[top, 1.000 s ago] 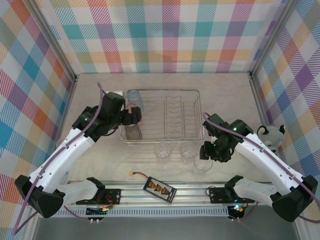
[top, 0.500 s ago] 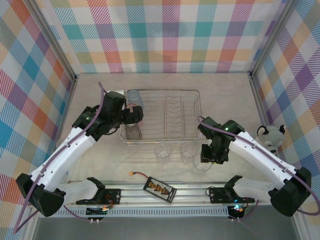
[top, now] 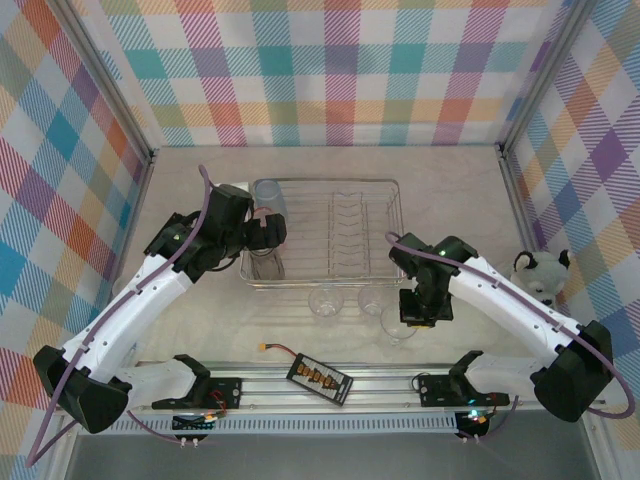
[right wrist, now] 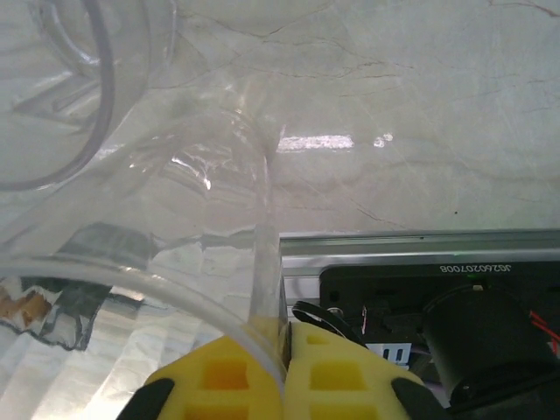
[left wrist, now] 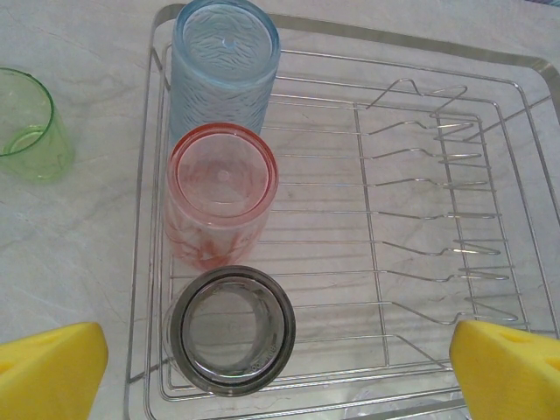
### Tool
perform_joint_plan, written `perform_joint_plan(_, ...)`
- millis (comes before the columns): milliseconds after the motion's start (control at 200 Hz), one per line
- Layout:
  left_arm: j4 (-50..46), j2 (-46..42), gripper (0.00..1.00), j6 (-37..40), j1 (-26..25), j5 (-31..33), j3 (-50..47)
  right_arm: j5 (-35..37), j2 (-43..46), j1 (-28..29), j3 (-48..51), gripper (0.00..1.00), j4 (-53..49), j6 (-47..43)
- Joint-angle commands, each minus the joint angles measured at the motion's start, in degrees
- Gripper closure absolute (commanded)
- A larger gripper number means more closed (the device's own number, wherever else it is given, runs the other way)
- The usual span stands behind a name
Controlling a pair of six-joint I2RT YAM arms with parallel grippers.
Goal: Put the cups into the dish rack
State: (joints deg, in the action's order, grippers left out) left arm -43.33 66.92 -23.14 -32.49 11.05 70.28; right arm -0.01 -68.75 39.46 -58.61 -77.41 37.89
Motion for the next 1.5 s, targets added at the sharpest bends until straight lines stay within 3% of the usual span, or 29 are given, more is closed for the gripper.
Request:
perform_joint_plan(0,-0.3,-0.4,0.00,0.7,0.3,0.6,-0.3,-2.6,0.6,0.4,-3.9,1.00,-3.8,-3.1)
perform_joint_plan(225,1.4,-2.6,0.00,3.7,0.4,1.8,0.2,-15.2,4.2,-2.4,-13.6,1.00,-6.8,-13.8)
perform_joint_plan(445,5.7,-5.3,0.00,4.6,0.9,-0.9,-0.6,-33.3,6.1,-9.7,-22.8,1.00,2.1,-19.1)
perform_joint_plan(535,9.5,-6.7,0.00,5.7,1.3,-7.4,-1.6,-40.3,4.7,-13.7,-24.9,1.00,7.9,-18.9)
perform_joint_plan(685,25.2,-11.8,0.00,5.3,1.7,-24.4,-8.1,-51.4,1.5,-21.5,-23.3,1.00,24.3,-13.9)
perform_joint_plan(825,22.9,-9.9,0.00,6.3,2.5,-31.2,-5.8,-57.7,-6.3,-26.8,-21.4,1.00,39.1,-5.0)
perform_joint_plan(1050,30.9,-11.6,0.00,4.6,4.5,-44.7,-7.9,-63.4,-12.9,-26.9,-24.4,1.00,48.6,-1.3)
perform_joint_plan(1245,53.6,-9.8,0.00,-12.2,10.9,-57.9,-12.7,-69.7,-12.3,-26.9,-21.4,1.00,59.3,3.2)
perform_joint_plan(1335,59.1,-7.5,0.00,-16.5,12.3,-60.5,-12.3,-72.3,-11.9,-26.9,-20.4,1.00,62.0,4.0)
perform_joint_plan(1495,58.4,-5.1,0.00,-16.7,12.4,-62.1,-9.9,-75.1,-10.8,-26.6,-18.9,1.00,65.6,5.4)
